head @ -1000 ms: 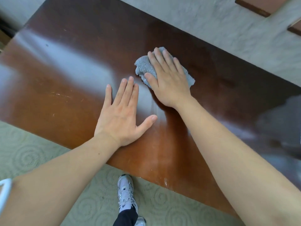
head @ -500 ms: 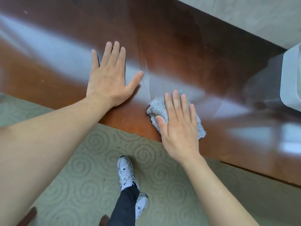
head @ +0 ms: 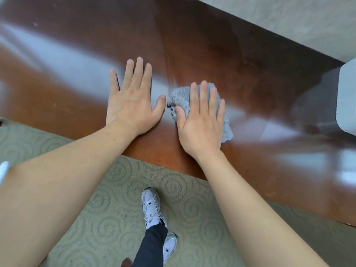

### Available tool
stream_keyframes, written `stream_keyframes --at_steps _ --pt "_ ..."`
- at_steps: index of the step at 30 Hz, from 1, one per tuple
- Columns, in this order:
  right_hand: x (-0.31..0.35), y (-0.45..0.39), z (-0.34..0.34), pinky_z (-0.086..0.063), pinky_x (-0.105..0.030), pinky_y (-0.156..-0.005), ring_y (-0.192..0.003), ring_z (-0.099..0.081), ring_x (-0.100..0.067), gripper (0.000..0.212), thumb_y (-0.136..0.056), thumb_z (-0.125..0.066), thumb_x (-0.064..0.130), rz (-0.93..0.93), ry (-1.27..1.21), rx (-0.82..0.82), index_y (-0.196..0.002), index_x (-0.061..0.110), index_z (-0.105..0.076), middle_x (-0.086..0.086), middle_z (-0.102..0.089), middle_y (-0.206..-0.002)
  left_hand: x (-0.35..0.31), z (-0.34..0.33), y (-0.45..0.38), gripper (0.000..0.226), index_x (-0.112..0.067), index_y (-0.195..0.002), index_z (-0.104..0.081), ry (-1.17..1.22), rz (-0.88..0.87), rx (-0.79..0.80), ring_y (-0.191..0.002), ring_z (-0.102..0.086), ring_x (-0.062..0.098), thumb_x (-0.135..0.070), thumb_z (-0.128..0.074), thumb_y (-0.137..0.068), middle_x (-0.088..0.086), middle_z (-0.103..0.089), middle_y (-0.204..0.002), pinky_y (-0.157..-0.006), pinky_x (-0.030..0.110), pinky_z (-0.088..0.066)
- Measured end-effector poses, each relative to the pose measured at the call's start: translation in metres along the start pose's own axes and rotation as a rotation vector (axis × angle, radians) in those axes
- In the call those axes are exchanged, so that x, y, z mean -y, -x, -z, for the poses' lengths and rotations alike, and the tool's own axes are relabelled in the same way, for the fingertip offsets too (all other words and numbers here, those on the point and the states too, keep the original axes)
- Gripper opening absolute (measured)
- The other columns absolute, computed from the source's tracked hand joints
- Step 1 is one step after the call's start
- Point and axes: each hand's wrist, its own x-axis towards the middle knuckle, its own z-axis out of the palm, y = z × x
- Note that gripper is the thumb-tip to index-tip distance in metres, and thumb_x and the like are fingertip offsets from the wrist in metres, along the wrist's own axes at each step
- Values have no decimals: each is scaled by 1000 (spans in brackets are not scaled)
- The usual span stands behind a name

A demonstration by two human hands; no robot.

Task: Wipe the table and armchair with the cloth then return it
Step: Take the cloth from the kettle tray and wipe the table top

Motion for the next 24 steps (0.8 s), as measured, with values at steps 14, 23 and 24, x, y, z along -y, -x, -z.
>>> stream_keyframes --at_steps 14,23,24 --pt "-21 -191 15 0 -48 -124 -154 1 -25 67 -102 -18 52 35 -2 -9 -159 20 -9 -5 -4 -168 3 -1 -5 83 -19 -161 -1 -48 -10 42 -156 4 30 -66 -14 -94 7 1 -170 -121 62 -3" --pt "-9 -91 15 -5 -47 -124 -154 0 -24 70 -100 -21 55 126 -5 5 -159 21 -11 -5 -7 -168 3 0 -4 80 -19 -161 -2 -50 -18 43 -156 2 31 -65 -12 -97 8 0 -170 -121 62 -3" --pt "-9 -60 15 -6 -47 -124 -154 0 -24 70 -100 -24 55 129 -12 12 -159 20 -12 -4 -7 -168 3 0 -4 80 -18 -161 -1 -48 -18 43 -156 2 31 -65 -12 -97 8 0 -170 -121 62 -3"
